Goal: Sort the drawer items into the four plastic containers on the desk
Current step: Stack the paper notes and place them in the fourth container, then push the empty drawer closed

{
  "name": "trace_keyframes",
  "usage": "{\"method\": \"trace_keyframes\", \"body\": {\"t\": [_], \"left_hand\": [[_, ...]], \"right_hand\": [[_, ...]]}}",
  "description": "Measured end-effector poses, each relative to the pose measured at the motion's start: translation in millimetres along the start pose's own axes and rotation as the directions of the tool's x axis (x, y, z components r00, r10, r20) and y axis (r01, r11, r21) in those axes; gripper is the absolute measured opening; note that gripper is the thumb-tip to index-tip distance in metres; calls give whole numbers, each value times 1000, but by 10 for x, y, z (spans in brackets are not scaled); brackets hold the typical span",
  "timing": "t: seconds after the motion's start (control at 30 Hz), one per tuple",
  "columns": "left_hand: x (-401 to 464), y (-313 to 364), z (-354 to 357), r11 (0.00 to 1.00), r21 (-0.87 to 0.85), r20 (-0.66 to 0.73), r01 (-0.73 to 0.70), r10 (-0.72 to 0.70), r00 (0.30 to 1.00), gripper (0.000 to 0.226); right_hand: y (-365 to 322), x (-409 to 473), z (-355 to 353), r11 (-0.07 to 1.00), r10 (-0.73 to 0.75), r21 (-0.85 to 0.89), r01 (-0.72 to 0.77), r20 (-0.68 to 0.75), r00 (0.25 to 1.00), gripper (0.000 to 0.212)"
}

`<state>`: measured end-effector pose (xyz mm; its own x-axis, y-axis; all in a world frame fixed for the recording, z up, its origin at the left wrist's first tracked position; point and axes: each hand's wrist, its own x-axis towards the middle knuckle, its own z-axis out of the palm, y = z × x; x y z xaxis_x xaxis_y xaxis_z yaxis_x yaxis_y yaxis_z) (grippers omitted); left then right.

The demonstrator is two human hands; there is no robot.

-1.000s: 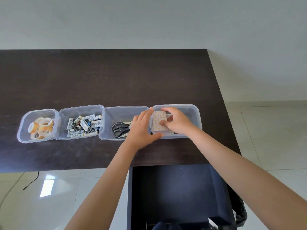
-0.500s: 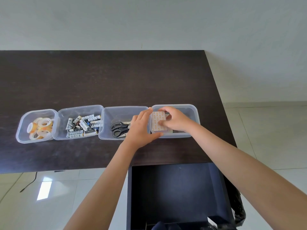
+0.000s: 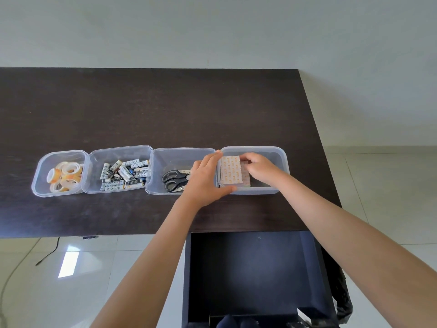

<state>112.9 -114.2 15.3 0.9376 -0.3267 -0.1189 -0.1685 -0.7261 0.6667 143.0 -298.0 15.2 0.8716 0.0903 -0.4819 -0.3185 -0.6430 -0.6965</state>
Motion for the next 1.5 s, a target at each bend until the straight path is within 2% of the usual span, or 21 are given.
{"method": "trace_keyframes", "body": {"t": [0.2, 0.33, 0.47, 0.53, 0.63, 0.7, 0.87, 1.03, 1.13, 1.3, 1.4, 1.5], "left_hand": [[-21, 60, -21, 999, 48, 21, 13, -14, 1000, 90], [-80, 111, 32, 992, 123, 17, -3, 1, 1000, 89], [-280, 155, 150, 995, 16, -65, -98, 99, 993, 85], [-481, 178, 213, 992, -54, -131, -110, 102, 986, 81], [-907, 188, 351, 991, -107, -193, -81, 59, 979, 72], [-1241, 182, 481, 990, -138, -199, -32, 4, 980, 65], [-2205, 209, 834, 977, -156, -208, 146, -176, 962, 57], [-3040, 25, 1199, 952, -89, -191, 294, -306, 933, 56], [-3360, -139, 1355, 919, -58, -194, 391, -395, 898, 61], [-3582, -312, 1481, 883, -93, -171, 461, -470, 866, 55], [-3578, -372, 1500, 859, -142, -165, 491, -510, 844, 52], [-3529, -451, 1507, 856, -181, -166, 484, -511, 843, 47]], "right_hand": [[17, -74, -140, 999, 6, -40, -6, 3, 1000, 35], [38, -308, -195, 994, -78, -88, 65, -154, 985, 37], [132, -702, -128, 968, -251, -94, 233, -410, 877, 26], [217, -918, -51, 946, -320, -108, 307, -483, 815, 22], [391, -1263, 123, 900, -422, -119, 419, -481, 769, 19], [557, -1505, 300, 894, -430, -91, 440, -452, 781, 18], [1073, -2204, 865, 914, -361, 44, 403, -368, 857, 15], [1634, -2888, 1537, 953, -187, 188, 238, -257, 948, 18], [1900, -3142, 1897, 964, -90, 224, 140, -217, 972, 22], [2078, -3315, 2314, 928, 142, 370, -38, -257, 956, 10], [2083, -3269, 2468, 864, 286, 484, -139, -244, 927, 19], [2036, -3172, 2574, 756, 392, 632, -170, -229, 891, 26]]}}
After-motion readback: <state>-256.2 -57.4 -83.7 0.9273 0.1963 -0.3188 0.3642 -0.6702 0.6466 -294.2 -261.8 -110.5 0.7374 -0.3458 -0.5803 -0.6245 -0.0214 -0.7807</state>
